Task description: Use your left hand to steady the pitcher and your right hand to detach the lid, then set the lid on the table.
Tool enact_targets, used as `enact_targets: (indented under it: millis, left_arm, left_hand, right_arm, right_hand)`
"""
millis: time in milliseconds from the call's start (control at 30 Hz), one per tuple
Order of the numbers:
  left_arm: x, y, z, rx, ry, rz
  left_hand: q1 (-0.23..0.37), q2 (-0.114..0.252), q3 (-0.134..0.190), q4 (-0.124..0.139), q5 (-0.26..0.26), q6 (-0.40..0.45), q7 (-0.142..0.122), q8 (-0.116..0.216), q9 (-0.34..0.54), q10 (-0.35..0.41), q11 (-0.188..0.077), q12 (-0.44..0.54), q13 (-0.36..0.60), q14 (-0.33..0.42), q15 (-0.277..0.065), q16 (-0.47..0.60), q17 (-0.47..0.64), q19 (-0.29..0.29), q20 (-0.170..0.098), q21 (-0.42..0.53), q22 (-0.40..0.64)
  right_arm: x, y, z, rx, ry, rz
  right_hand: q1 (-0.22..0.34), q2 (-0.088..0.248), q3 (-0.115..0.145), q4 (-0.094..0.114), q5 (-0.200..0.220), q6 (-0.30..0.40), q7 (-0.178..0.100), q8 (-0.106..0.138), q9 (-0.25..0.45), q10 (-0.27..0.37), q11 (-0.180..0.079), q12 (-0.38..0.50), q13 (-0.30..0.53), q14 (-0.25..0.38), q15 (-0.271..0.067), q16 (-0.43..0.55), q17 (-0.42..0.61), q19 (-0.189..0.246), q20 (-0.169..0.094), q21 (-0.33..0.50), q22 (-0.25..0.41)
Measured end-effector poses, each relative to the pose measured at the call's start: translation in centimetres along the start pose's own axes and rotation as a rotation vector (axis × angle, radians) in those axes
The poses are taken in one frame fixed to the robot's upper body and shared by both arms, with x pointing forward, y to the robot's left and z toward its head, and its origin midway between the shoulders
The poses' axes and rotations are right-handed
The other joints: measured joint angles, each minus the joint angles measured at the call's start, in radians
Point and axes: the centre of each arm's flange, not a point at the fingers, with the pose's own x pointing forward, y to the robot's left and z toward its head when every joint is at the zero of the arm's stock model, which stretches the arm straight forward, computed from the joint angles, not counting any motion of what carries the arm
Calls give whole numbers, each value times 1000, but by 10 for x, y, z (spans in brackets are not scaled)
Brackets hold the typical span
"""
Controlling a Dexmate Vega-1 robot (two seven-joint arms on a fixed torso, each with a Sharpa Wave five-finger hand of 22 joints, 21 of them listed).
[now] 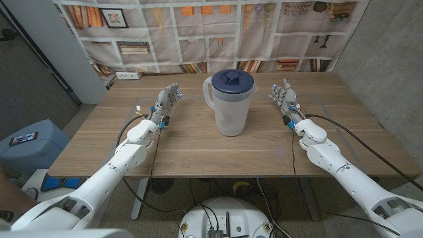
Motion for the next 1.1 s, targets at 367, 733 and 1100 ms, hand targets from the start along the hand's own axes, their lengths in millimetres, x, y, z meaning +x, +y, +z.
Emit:
enact_targets:
  millis: [367,733,1100]
  left_arm:
    - [6,1,11,30,4,-48]
    - [8,0,25,69,28,-104]
    - [3,-1,46,135,46,-190]
  left_hand:
    - [12,12,3,-40,0,24,-2,8,0,22,-22,8,0,8,-8,7,-3,4,-4,0,-3]
    - [57,30,12,-126,-5,52,-17,15,0,44,-44,15,0,23,-30,7,-1,14,-3,0,-3]
    - [105,-4,16,-221,-5,70,-42,19,0,68,-75,15,0,29,-54,7,0,21,-5,0,-3]
  right_arm:
    - [-4,1,1,1,-16,0]
    - [-8,-2,5,-9,-24,-5]
    - [-9,-4,3,-5,-17,-1]
  right_hand:
    - [0,0,0,0,4,0,0,0,0,0,0,0,0,0,0,0,0,0,0,0,0]
    - [0,0,0,0,4,0,0,0,0,0,0,0,0,0,0,0,-3,0,0,0,0]
    - [0,0,3,-3,4,0,0,0,0,0,0,0,0,0,0,0,-7,0,0,0,0]
